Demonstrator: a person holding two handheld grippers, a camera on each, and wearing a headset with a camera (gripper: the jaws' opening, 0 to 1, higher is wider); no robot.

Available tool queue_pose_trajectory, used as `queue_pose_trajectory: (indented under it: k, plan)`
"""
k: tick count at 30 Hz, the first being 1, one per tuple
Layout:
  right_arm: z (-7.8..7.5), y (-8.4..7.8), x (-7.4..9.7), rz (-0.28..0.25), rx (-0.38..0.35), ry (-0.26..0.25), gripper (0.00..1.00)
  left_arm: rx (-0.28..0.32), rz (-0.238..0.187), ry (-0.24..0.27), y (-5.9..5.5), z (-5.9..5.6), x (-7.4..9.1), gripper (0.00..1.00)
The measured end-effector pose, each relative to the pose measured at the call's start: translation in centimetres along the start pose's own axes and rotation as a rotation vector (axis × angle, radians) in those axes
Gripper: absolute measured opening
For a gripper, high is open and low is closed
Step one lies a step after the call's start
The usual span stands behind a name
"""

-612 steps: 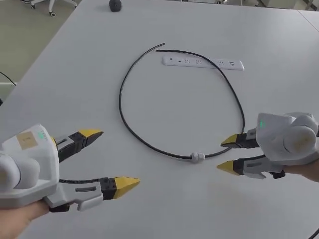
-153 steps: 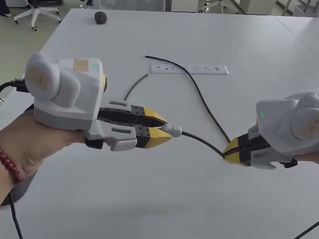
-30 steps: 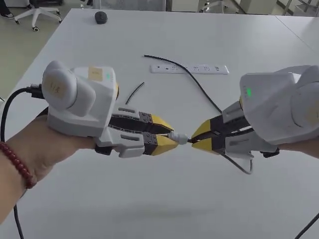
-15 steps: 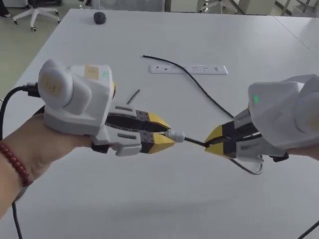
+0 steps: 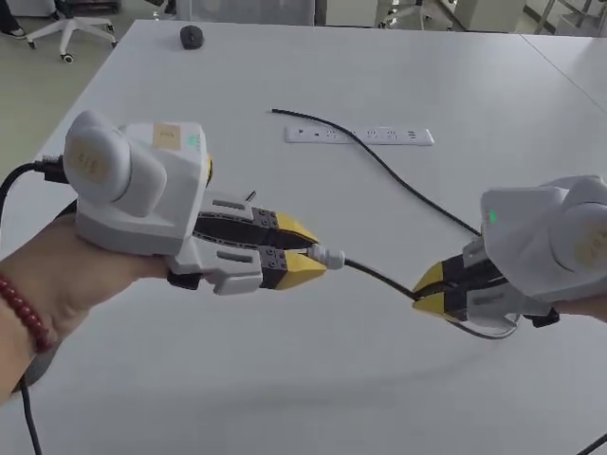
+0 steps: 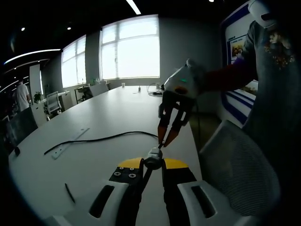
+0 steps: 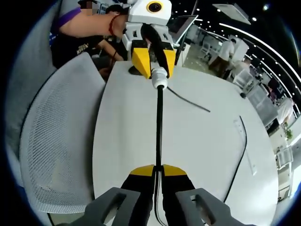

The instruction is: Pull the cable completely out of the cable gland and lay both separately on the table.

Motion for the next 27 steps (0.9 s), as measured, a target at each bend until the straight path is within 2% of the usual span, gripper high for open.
queue_pose_trajectory:
  k: [22,27]
  plan:
    - [-0.5,-4.6,-1.6,0.08,-0.096,0.018,0.0,-0.012,0.0,-0.01,0.1,-0.1,0.3,0.16]
    - [-0.4,-5.0,-1.6,0.085,-0.101,0.022,0.0,-0.01,0.0,-0.013,0.0,-0.1,0.1,0.16]
Point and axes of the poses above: the centre of the closed fingertips' face, and the gripper's own axes: x roughly backward along the fingers, z roughly to its left, y roughly out of its top, the point moved 7 cm from there along x, roughly backward along the fingers, and after that the axes turned 2 degrees about -y, right-handed, at the moved point
